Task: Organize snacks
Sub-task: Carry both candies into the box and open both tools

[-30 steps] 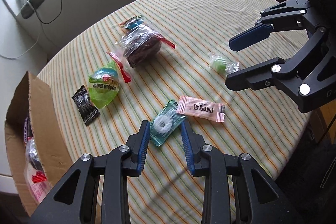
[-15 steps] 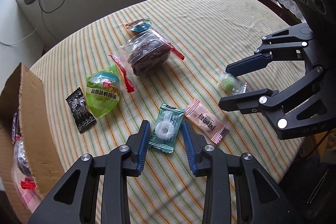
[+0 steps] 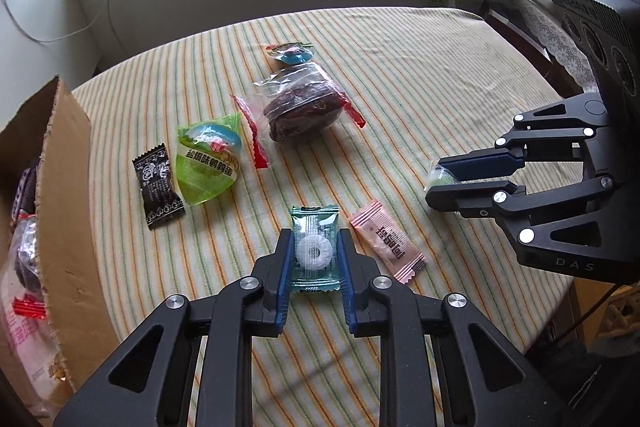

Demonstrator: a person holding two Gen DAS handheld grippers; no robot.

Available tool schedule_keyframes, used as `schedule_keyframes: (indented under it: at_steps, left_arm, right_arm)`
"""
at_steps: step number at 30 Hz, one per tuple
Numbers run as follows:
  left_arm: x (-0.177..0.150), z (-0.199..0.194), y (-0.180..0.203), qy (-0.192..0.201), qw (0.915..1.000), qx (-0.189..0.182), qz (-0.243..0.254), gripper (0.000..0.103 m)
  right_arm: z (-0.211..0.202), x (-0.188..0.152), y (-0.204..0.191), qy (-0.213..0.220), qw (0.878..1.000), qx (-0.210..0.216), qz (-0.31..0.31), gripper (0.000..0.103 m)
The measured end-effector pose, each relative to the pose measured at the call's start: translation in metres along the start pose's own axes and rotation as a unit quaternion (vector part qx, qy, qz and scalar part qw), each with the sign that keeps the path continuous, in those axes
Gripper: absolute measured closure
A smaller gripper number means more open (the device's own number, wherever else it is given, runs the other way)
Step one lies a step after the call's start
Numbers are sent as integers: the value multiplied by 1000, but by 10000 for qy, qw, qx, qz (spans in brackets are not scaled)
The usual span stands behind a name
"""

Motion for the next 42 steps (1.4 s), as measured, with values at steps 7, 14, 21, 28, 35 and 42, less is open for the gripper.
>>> schedule_keyframes:
  at_steps: [7, 14, 21, 28, 35, 42]
  left_arm:
    - [-4, -19, -11, 211, 9995, 47, -218, 84]
    - [-6, -50, -25, 638, 9962, 66, -584, 84]
    - [-14, -81, -55, 959, 9911, 207, -904, 84]
    - [-21, -110, -91, 1214, 9841, 516, -1192, 84]
    - [-35, -131, -129, 1384, 9746, 766, -1585, 84]
    - [-51, -144, -162, 1395, 9679, 989, -1844, 84]
  right_arm:
    - [-16, 4, -2, 186, 9998, 10, 59, 84]
    - [-40, 21, -18, 446, 9990, 54, -73, 84]
    - [-57, 48, -51, 711, 9967, 168, -349, 84]
    - [-57, 84, -87, 898, 9938, 319, -573, 84]
    - [-50, 117, -127, 966, 9904, 504, -851, 84]
    - [-33, 137, -161, 883, 9882, 743, -1010, 84]
Point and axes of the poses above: each gripper's, at about its wrist camera, not at the fingertips, and z roughly the way its jaws point, y to its right, x to its top, the point moved 4 cm from there along z, roughly the way its jaws point, and after that the axes turned 3 degrees about -x, right-handed, at the moved point
